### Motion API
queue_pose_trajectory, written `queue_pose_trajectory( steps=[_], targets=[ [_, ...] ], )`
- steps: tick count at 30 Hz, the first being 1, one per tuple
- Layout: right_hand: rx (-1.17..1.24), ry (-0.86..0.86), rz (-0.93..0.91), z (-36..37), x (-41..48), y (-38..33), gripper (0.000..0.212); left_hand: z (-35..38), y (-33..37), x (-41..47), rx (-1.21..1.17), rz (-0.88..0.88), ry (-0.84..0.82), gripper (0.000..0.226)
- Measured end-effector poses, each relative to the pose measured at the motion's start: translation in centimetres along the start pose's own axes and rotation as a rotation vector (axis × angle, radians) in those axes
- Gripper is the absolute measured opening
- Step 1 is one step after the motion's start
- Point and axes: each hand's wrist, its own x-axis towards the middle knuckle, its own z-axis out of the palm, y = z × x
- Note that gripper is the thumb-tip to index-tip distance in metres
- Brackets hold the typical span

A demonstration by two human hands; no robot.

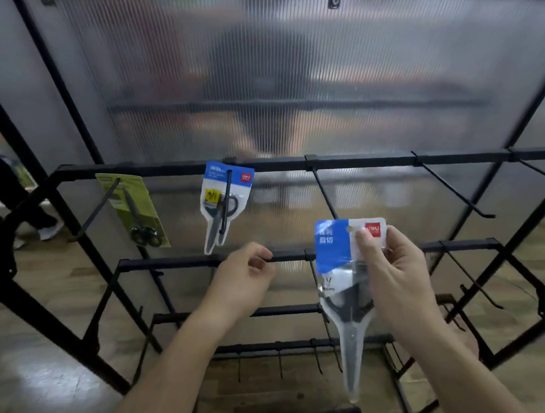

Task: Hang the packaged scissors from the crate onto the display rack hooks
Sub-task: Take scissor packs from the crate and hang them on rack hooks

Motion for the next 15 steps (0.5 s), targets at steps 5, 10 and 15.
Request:
queue_pose_trajectory(
  steps=[5,10,15],
  targets=[
    [0.042,-0.023,-0.017,-0.9,1.3,1.2,0.032,0.2,2.6,-3.1,0.038,0.023,0.091,0.009],
    [0.111,-0.138,-0.016,-1.5,2.5,1.6,0.025,1.4,4.8,-6.2,0.094,0.008,0.188,0.01],
    [0.108,-0.236,-0.055,-1.8,3.4,2.3,0.025,2.9,6.6,-8.8,0.106,-0.035,0.221,0.009]
  ],
)
